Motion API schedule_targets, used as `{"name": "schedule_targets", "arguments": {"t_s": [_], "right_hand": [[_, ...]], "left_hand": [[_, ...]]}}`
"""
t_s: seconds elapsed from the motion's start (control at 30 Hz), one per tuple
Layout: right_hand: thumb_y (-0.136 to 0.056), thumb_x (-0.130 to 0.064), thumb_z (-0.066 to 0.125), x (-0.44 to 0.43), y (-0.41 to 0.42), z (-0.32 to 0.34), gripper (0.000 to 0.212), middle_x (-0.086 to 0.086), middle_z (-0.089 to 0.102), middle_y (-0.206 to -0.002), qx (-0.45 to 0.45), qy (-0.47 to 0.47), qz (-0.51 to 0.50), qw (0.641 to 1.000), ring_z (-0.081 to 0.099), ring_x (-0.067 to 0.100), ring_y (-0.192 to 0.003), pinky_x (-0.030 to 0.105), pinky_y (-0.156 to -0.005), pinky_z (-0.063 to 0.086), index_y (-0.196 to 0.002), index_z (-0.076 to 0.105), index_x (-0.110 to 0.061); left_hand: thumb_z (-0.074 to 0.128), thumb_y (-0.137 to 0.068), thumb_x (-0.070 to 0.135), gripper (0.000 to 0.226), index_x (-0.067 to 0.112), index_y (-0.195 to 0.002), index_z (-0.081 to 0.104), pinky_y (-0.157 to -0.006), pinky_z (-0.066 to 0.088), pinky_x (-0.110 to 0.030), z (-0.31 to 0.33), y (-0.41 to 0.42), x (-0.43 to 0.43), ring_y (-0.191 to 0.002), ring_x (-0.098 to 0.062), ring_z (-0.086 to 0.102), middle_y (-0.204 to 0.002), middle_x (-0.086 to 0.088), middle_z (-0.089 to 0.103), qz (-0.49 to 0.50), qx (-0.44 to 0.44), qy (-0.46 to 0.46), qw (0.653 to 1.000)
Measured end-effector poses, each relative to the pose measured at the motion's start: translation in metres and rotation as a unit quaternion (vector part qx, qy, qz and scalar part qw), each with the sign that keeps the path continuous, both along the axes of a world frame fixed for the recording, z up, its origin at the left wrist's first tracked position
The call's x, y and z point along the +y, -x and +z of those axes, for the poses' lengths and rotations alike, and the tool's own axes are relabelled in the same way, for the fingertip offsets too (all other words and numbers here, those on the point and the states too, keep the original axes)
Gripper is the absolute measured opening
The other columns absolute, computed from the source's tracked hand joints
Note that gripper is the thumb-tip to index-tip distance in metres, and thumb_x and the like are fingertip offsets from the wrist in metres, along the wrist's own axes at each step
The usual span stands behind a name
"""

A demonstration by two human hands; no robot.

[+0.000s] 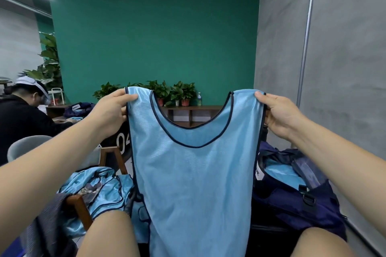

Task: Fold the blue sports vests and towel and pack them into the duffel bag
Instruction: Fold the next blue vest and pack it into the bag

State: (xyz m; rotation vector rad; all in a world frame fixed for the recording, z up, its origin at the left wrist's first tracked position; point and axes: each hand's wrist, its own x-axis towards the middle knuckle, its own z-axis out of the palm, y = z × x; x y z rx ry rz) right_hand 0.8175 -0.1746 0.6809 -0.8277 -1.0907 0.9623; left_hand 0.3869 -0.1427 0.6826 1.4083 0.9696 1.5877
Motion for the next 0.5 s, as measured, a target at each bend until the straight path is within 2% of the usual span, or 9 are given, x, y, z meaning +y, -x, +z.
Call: {"name": "schedule_targets", "arguments": {"t_s": [0.17,0.3,0.4,0.5], "right_hand": [[-0.101,-0.030,0.072,-0.005,0.001,0.011,0.030,0.006,0.079,-0.094,-0.004,-0.007,-0.001,1.000,0.075,0.015,-0.075,0.027,-0.066,0.063,-0.114,0.075,-0.003],[-0.100,-0.031,0.073,-0.004,0.000,0.015,0.035,0.009,0.079,-0.104,-0.002,-0.012,-0.003,1.000,0.076,0.017,-0.081,0.029,-0.071,0.065,-0.119,0.075,-0.002],[-0.101,-0.021,0.072,-0.004,-0.002,0.018,0.031,0.010,0.079,-0.105,-0.008,-0.012,-0.003,1.000,0.076,0.016,-0.078,0.027,-0.066,0.063,-0.123,0.074,0.001],[-0.097,-0.010,0.074,-0.008,-0.004,0.021,0.025,0.008,0.079,-0.097,-0.020,-0.019,0.000,1.000,0.076,0.015,-0.072,0.024,-0.061,0.060,-0.121,0.074,0.000]], "left_hand": [[0.069,-0.102,0.020,0.034,-0.001,-0.128,0.070,-0.089,0.055,-0.032,0.010,0.007,0.001,-0.102,-0.022,0.073,-0.130,-0.016,0.074,0.015,-0.028,-0.008,0.999],[0.074,-0.099,0.023,0.022,0.006,-0.114,0.074,-0.091,0.056,-0.034,0.014,0.006,-0.002,-0.097,-0.024,0.073,-0.123,-0.013,0.076,0.040,-0.054,-0.010,0.998],[0.081,-0.093,0.035,0.035,0.008,-0.114,0.075,-0.093,0.053,-0.040,0.019,0.008,-0.003,-0.098,-0.028,0.067,-0.117,-0.015,0.075,0.058,-0.058,0.003,0.997],[0.089,-0.075,0.056,0.060,0.013,-0.114,0.073,-0.085,0.049,-0.044,0.022,0.015,0.004,-0.094,-0.028,0.056,-0.107,-0.008,0.065,0.059,-0.055,0.018,0.997]]}}
